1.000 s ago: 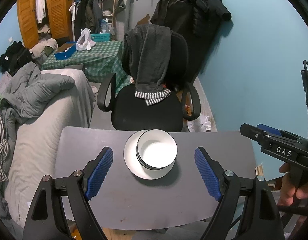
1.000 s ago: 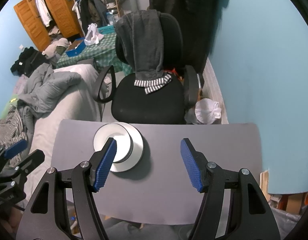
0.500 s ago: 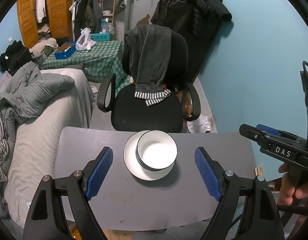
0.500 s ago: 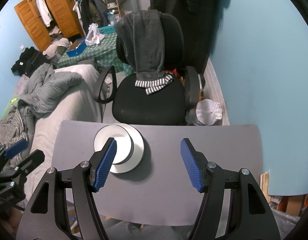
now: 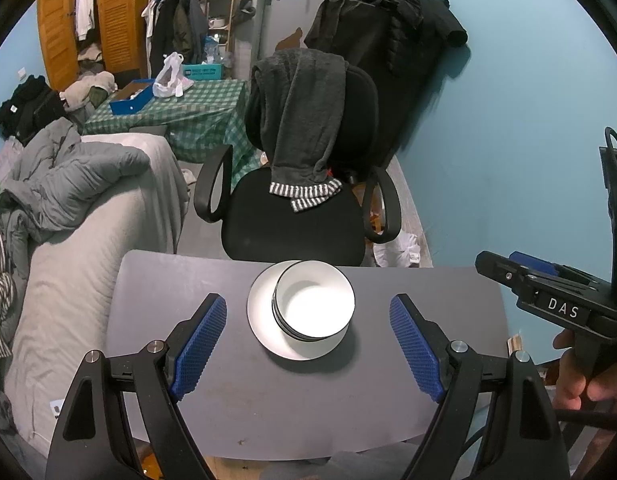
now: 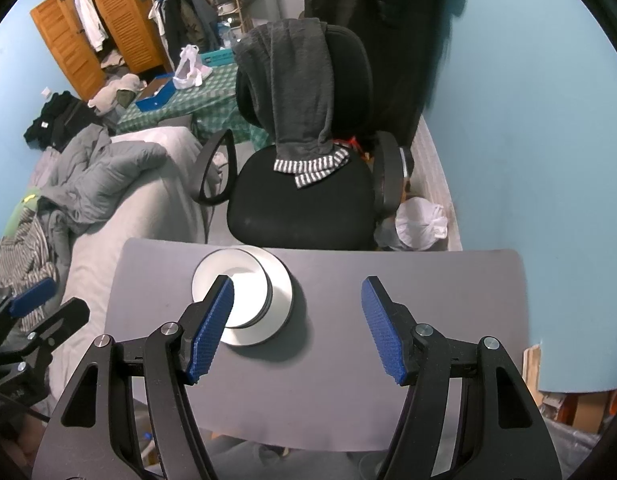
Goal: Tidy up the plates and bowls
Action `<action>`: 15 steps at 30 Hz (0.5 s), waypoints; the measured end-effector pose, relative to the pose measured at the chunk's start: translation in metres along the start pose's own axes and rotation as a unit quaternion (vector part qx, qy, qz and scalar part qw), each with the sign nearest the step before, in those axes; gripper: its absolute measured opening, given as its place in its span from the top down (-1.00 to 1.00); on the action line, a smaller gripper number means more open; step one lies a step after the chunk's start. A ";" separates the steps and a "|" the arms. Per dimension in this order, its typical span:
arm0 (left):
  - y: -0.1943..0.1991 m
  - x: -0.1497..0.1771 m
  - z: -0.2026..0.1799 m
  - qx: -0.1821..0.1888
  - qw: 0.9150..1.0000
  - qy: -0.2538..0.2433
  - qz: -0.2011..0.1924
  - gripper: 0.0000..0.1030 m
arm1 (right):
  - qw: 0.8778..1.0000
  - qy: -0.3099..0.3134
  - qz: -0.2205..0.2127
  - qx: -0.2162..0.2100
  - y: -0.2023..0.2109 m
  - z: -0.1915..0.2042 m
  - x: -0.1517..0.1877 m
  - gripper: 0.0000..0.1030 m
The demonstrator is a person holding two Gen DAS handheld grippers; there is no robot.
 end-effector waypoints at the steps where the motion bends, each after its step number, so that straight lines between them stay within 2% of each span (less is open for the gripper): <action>1: 0.001 0.000 0.001 0.001 1.000 0.002 0.001 -0.64 | 1.000 0.001 0.000 0.000 0.000 0.002 0.001 -0.26; 15: 0.001 0.002 0.002 0.005 1.000 0.006 0.002 -0.64 | 1.000 0.003 0.000 -0.002 0.001 0.008 0.003 -0.26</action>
Point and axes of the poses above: each gripper's, at about its wrist camera, not at the fingertips, and y roughly against the way its jaws point, z to its left, x to its underside, the point moved 2 cm from there along -y, roughly the way its jaws point, and after that the axes turned 9 degrees about -y, right-handed, at the moved point
